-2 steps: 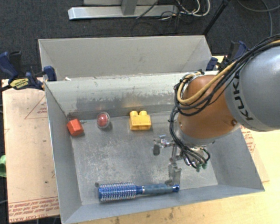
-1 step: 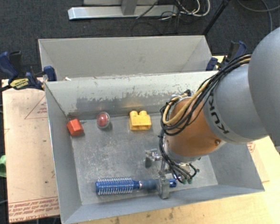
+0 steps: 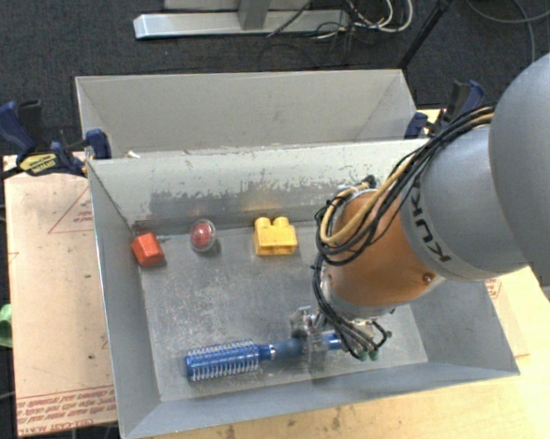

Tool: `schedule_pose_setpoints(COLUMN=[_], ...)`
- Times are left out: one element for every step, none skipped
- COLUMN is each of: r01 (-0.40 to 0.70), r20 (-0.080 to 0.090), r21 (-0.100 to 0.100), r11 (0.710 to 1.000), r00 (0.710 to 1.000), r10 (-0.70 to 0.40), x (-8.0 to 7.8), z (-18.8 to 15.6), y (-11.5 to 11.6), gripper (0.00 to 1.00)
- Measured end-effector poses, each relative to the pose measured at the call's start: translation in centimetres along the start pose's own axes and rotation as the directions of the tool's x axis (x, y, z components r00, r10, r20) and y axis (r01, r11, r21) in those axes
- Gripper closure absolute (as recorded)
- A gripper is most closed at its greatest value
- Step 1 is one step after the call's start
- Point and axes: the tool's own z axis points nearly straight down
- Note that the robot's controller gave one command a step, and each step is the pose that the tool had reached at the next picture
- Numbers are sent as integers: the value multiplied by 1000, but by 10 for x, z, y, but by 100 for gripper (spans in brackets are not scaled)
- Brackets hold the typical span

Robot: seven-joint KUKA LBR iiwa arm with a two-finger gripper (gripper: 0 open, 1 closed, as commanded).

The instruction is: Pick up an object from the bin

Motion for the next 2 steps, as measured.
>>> schedule_pose_setpoints(r01=[-54,20], r20=[1,-1], r21=[1,2], r11=[999,1000], r00=[999,1000], r10=[54,-20], x=[-10,-16], z=[-118,-166], y=[3,-6], gripper=[100,100])
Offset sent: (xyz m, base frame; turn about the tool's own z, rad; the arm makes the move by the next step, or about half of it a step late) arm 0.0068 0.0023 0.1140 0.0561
